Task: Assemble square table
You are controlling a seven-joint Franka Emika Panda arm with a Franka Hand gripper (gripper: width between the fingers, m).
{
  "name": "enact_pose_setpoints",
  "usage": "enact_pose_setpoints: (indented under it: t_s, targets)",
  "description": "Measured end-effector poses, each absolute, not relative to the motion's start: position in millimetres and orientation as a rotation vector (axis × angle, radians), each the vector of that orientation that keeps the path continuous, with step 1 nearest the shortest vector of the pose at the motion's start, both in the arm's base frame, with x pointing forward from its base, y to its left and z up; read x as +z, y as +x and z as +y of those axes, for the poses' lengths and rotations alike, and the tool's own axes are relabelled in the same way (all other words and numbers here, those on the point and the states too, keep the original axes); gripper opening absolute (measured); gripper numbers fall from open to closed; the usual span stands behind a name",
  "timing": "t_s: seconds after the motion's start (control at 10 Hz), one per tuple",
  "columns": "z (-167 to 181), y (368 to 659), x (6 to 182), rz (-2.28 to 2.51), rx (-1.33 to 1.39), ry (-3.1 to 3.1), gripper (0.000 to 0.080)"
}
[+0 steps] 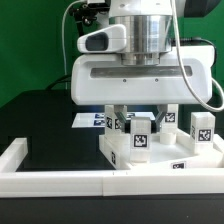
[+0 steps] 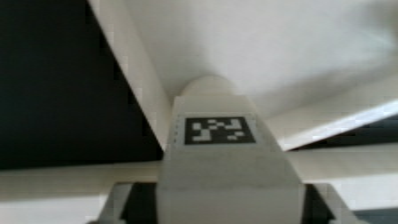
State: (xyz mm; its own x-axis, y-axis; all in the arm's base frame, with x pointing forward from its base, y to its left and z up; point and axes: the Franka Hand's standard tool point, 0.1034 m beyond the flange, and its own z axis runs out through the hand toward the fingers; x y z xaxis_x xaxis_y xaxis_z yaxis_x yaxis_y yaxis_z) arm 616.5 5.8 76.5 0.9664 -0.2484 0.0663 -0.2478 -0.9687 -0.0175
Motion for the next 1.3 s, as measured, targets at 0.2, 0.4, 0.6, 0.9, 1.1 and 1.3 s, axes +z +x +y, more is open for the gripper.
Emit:
enact_pose_setpoints:
  t_s: [0.2, 0.4, 0.6, 0.9, 1.1, 1.3]
  targets:
    - [6.4, 616.3, 74.8, 0.681, -0.114, -3.041, 0.029]
    - [4.4, 616.5, 73.9, 1.0, -0.117, -2.926, 0.0291]
    - [3.3, 616.3, 73.6, 1.287, -0.118, -2.805, 0.0291]
    - [3.2, 615.7, 73.9, 1.497, -0.11, -2.699, 0.0291]
    - [3.4, 615.7, 73.9, 1.474, -0.111, -2.713, 0.0343]
    - [2.9, 615.8, 74.0, 1.317, -0.116, -2.796, 0.0612]
